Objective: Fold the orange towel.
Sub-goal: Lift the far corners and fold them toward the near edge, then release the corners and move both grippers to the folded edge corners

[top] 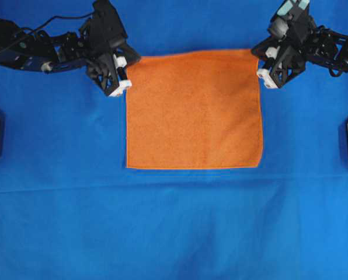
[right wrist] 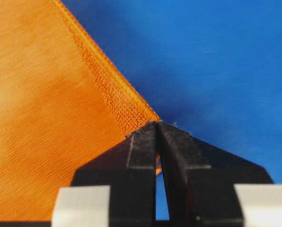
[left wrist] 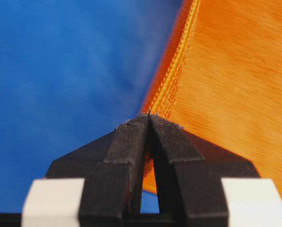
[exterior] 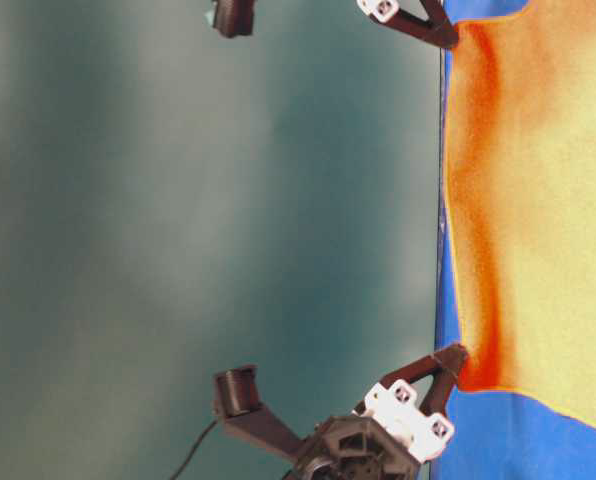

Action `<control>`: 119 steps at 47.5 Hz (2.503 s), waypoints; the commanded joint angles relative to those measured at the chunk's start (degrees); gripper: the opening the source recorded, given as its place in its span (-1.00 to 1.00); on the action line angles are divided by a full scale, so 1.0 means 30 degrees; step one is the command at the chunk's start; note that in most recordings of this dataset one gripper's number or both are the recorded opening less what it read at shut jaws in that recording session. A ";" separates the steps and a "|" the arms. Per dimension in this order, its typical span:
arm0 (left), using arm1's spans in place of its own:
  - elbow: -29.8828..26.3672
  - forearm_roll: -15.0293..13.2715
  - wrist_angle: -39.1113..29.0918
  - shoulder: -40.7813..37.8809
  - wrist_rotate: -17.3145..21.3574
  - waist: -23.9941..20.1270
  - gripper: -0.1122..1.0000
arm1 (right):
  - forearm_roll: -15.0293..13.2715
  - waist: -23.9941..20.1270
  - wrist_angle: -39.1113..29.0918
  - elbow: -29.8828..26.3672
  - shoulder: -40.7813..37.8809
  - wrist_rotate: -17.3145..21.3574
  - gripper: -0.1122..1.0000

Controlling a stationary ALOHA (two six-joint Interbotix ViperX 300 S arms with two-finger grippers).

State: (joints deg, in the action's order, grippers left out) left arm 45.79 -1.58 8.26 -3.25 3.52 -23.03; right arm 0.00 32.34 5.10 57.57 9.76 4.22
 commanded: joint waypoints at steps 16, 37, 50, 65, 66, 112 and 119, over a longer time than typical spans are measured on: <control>0.0410 0.0000 -0.2461 0.1641 -0.0850 0.5449 -0.75 | 0.0205 -0.5566 -0.3076 0.1348 0.2842 0.2607 -0.76; 0.0527 0.0000 -0.2637 0.1436 -0.3076 0.8906 -0.75 | 0.0205 -1.0752 -0.3926 0.1699 0.3105 0.6533 -0.76; 0.0557 0.0029 -0.3486 0.1465 -0.3047 0.9463 -0.75 | 0.0205 -1.1924 -0.3838 0.1553 0.2871 0.7119 -0.76; 0.0352 0.0000 -0.3252 0.1113 -0.2959 0.9492 -0.75 | 0.0205 -1.2012 -0.3721 0.1494 0.2666 0.7295 -0.76; 0.0352 0.0000 -0.3252 0.1055 -0.2959 0.9434 -0.75 | 0.0205 -1.2012 -0.3721 0.1494 0.2607 0.7295 -0.76; 0.0439 0.0029 -0.4189 0.3076 -0.1377 0.7090 0.17 | -0.2783 -0.9316 -0.5654 0.0527 0.4365 0.7236 0.31; 0.0469 0.0029 -0.3779 0.2959 -0.1143 0.5977 0.17 | -0.3809 -0.7471 -0.5566 0.0352 0.4014 0.7236 0.30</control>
State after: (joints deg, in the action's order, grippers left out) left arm 47.81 -1.58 -4.13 5.10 0.00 -3.60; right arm -9.93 7.65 -11.95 59.50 21.97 26.02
